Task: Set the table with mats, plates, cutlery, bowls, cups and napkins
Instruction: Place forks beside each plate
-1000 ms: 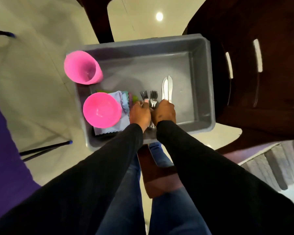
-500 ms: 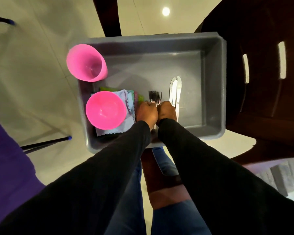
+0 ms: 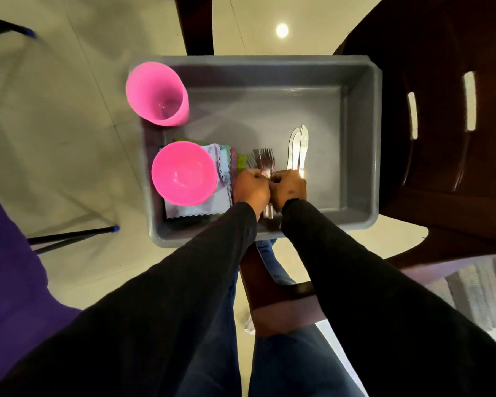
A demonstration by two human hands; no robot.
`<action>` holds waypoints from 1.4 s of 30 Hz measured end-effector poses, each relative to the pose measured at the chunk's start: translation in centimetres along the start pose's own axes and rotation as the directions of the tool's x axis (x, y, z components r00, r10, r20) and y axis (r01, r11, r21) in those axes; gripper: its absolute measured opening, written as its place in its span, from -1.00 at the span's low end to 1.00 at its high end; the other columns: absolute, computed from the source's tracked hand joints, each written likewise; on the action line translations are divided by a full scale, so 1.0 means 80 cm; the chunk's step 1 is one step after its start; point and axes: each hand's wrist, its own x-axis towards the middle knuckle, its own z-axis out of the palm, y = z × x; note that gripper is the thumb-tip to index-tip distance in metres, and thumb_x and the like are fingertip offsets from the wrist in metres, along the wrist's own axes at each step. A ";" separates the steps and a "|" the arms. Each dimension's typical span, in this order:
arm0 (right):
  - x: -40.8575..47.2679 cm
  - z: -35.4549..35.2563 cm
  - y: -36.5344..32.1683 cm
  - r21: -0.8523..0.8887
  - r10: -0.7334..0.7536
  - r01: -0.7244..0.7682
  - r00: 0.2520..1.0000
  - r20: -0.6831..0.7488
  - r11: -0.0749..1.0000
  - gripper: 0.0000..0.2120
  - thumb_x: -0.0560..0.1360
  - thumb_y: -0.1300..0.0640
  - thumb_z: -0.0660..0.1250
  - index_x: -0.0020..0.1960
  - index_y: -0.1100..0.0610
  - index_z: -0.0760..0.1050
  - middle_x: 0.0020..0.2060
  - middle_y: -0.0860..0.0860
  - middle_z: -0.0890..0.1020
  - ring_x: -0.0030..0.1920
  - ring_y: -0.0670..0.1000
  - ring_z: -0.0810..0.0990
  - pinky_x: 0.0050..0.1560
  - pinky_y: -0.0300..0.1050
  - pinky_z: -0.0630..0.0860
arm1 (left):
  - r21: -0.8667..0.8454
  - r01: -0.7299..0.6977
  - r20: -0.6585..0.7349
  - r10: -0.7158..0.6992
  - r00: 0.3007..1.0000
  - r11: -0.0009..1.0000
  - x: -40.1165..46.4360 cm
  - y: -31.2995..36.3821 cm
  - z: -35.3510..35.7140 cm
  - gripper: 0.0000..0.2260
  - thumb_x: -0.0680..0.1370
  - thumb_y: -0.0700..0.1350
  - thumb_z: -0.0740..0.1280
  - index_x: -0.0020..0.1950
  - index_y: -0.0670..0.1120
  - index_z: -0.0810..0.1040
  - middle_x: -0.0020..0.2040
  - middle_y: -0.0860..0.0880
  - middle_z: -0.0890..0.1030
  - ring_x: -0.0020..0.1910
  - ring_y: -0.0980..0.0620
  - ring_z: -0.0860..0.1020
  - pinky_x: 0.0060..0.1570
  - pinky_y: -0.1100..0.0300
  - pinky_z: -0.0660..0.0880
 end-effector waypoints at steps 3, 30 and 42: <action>-0.012 -0.017 0.000 0.093 -0.002 0.002 1.000 -0.005 0.996 -0.81 0.47 0.18 0.43 -0.28 0.26 0.63 -0.35 0.20 0.66 -0.29 0.18 0.67 -0.17 0.10 0.67 | -0.085 -0.027 0.011 0.028 1.000 0.996 -0.014 0.005 -0.005 -0.82 0.66 -0.21 0.26 0.17 -0.21 0.62 -0.12 -0.06 0.61 -0.11 -0.12 0.64 -0.47 0.40 0.43; -0.340 -0.222 -0.174 0.417 -0.503 0.378 0.829 0.245 0.826 -0.83 0.54 0.30 0.37 -0.18 0.35 0.65 -0.50 -0.05 0.50 -0.53 -0.19 0.32 -0.48 -0.35 0.29 | -0.782 -0.124 0.087 0.304 0.949 0.610 -0.357 0.114 -0.190 -0.86 0.65 -0.27 0.28 0.12 -0.27 0.60 -0.15 -0.13 0.68 -0.16 0.00 0.66 -0.23 0.18 0.61; -0.432 -0.072 -0.291 0.268 -0.584 0.535 0.601 0.546 0.801 -0.71 0.55 0.25 0.30 -0.14 0.53 0.48 -0.38 0.29 0.48 -0.37 0.05 0.41 -0.37 -0.19 0.41 | -0.910 -0.240 -0.213 0.117 0.970 0.338 -0.396 0.022 -0.370 -0.81 0.62 -0.24 0.35 0.19 -0.29 0.61 -0.07 -0.25 0.65 -0.31 -0.10 0.66 -0.34 0.07 0.62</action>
